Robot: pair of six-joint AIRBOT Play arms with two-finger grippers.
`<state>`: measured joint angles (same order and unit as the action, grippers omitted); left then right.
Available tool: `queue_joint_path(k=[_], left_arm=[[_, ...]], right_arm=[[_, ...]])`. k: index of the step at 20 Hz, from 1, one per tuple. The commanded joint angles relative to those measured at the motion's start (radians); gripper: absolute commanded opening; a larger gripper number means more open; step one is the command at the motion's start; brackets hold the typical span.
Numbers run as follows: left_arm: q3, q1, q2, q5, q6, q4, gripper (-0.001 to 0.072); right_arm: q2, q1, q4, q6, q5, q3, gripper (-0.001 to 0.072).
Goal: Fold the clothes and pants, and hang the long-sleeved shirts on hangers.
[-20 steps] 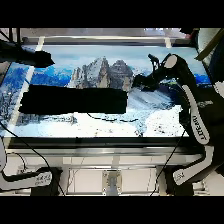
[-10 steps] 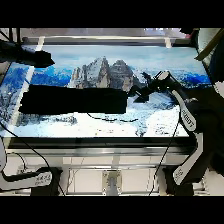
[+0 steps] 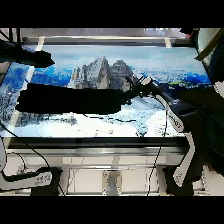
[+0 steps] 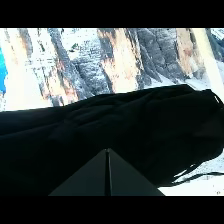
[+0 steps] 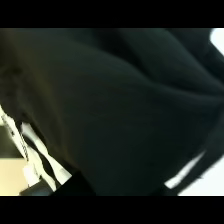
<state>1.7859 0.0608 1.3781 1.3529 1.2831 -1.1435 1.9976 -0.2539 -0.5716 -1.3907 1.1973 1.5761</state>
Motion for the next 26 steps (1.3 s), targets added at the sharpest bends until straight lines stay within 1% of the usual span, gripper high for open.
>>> queue_joint_path(k=[1,4,6,8,10,12,14,17,19,21,23,25,26], left_arm=[[-0.001,0.001,0.000,0.000,0.000,-0.001,0.0007],[-0.009,-0.002,0.000,0.018,0.003,0.000,0.0007],[-0.033,-0.020,0.000,0.043,0.035,0.000,0.0007],[-0.075,-0.064,0.000,0.060,0.034,0.000,0.0007],[-0.130,-0.133,0.000,0.058,0.034,0.000,0.0007],[-0.198,-0.224,0.000,0.037,0.034,0.000,0.0007],[-0.279,-0.330,0.000,-0.053,0.034,0.000,0.0007],[-0.366,-0.503,0.039,-0.237,0.034,0.000,0.0007],[-0.368,-0.616,0.113,-0.315,0.034,0.000,0.0007],[-0.368,-0.692,0.189,-0.402,0.042,0.000,0.0007],[-0.368,-0.733,0.253,-0.472,0.079,0.000,0.0007],[-0.368,-0.740,0.283,-0.483,0.106,0.000,0.0007],[-0.368,-0.734,0.283,-0.483,0.108,0.000,0.0007]], right_arm=[[-0.037,-0.001,0.028,0.016,0.071,0.038,0.0021],[-0.142,0.059,-0.097,-0.031,0.216,0.047,0.0021],[-0.232,0.108,-0.220,-0.032,0.341,0.047,0.0021],[-0.328,0.169,-0.316,-0.035,0.442,0.047,0.0021],[-0.425,0.245,-0.338,-0.074,0.516,0.047,0.0020],[-0.518,0.325,-0.342,-0.142,0.577,0.047,0.0020],[-0.588,0.381,-0.342,-0.257,0.569,0.047,0.0020],[-0.626,0.380,-0.342,-0.314,0.503,0.047,0.0020],[-0.617,0.345,-0.342,-0.346,0.404,0.047,0.0019],[-0.613,0.310,-0.342,-0.381,0.299,0.047,0.0019],[-0.613,0.271,-0.344,-0.402,0.272,0.047,0.0019],[-0.613,0.215,-0.375,-0.429,0.268,0.047,0.0019],[-0.612,0.177,-0.420,-0.443,0.246,0.047,0.0020]])
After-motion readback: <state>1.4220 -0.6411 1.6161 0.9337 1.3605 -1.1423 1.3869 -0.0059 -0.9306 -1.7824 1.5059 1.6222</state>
